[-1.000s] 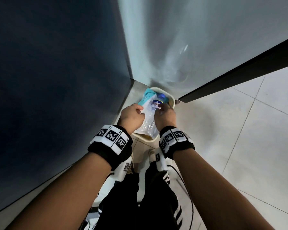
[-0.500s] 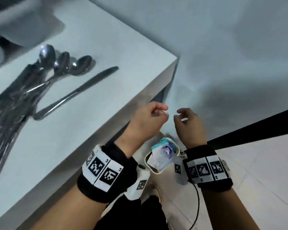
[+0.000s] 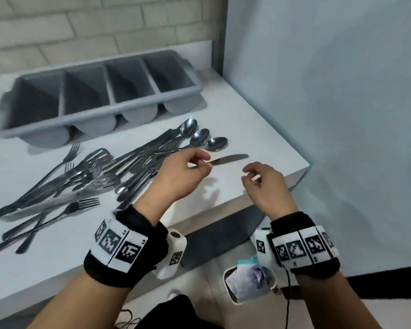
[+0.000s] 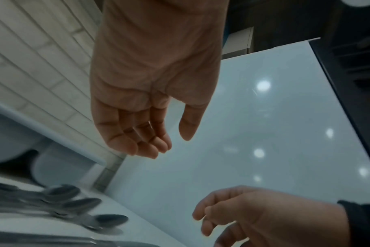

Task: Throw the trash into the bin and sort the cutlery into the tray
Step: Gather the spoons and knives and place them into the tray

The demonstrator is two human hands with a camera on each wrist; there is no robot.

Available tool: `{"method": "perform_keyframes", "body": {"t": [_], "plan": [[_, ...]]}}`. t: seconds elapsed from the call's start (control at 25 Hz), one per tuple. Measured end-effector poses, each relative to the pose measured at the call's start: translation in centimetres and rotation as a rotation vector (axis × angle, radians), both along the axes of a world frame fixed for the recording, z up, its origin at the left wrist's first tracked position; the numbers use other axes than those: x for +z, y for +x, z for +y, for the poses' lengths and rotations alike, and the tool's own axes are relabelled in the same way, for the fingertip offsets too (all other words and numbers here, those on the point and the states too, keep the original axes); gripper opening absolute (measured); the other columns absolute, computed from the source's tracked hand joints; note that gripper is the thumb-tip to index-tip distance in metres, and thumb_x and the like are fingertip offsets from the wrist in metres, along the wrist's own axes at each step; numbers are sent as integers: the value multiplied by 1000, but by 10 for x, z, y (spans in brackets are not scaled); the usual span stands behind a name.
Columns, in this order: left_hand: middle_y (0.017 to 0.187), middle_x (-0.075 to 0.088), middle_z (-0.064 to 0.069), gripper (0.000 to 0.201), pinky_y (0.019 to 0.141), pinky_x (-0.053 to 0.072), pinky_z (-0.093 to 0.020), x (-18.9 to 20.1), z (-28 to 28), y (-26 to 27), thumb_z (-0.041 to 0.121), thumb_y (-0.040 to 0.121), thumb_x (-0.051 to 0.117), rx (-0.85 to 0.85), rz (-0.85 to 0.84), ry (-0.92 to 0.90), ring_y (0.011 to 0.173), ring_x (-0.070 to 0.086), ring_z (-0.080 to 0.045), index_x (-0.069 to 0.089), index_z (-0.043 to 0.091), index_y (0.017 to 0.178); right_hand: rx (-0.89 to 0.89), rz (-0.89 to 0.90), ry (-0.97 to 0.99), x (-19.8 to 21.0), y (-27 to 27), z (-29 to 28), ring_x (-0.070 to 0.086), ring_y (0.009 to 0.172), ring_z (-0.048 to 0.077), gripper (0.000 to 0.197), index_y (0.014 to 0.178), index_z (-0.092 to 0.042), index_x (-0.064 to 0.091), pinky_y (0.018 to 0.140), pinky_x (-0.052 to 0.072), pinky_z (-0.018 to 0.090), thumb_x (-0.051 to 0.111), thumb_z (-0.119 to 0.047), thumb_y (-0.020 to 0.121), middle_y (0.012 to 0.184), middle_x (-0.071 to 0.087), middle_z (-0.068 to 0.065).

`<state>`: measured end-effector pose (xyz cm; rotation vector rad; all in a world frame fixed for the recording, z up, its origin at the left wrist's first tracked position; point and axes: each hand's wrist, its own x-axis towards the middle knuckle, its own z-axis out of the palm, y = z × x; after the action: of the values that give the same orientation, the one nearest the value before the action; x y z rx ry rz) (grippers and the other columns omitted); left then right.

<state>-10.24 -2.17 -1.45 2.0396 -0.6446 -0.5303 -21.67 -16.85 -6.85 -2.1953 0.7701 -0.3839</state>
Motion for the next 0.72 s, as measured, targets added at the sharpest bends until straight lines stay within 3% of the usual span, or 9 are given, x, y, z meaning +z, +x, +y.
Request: {"method": "perform_keyframes", "body": {"t": [0.16, 0.32, 0.44, 0.56, 0.64, 0.72], "plan": [[73, 58, 11, 11, 70, 43, -23, 2, 23, 54, 19, 84, 61, 67, -41, 78, 75, 54, -15, 63, 22, 94, 94, 91, -102, 16, 55, 2, 55, 88, 20, 25, 110, -10, 63, 81, 41, 24, 53, -15, 88, 107, 60, 10], [89, 62, 0, 18, 78, 43, -23, -1, 19, 102, 16, 82, 61, 89, -110, 207, 92, 60, -21, 68, 14, 99, 86, 266, -154, 14, 102, -8, 56, 108, 30, 27, 112, -14, 63, 95, 47, 34, 52, -17, 87, 120, 53, 13], [102, 68, -10, 21, 85, 45, -26, -4, 2, 128, 11, 85, 53, 23, -137, 274, 106, 61, -28, 69, 8, 98, -22, 378, -169, 15, 134, -15, 51, 117, 35, 33, 118, -13, 58, 100, 46, 41, 51, -20, 86, 125, 48, 17], [115, 67, -15, 30, 91, 46, -30, -13, -18, 143, 11, 88, 45, -23, -191, 345, 110, 59, -30, 68, 1, 105, -137, 479, -90, 18, 157, -17, 52, 117, 36, 47, 127, -9, 47, 96, 48, 40, 55, -29, 85, 130, 46, 18], [114, 66, -15, 27, 79, 48, -29, -21, -30, 152, 13, 88, 49, -29, -208, 403, 104, 62, -28, 65, 1, 104, -160, 531, -89, 19, 168, -16, 54, 116, 35, 52, 125, -3, 46, 90, 48, 36, 56, -34, 86, 129, 51, 18], [113, 65, -13, 26, 77, 49, -29, -27, -36, 157, 14, 86, 56, -54, -213, 480, 103, 64, -27, 62, 1, 107, -148, 572, -116, 21, 182, -15, 59, 107, 33, 50, 118, 1, 53, 76, 44, 31, 55, -38, 87, 122, 59, 19]]}}
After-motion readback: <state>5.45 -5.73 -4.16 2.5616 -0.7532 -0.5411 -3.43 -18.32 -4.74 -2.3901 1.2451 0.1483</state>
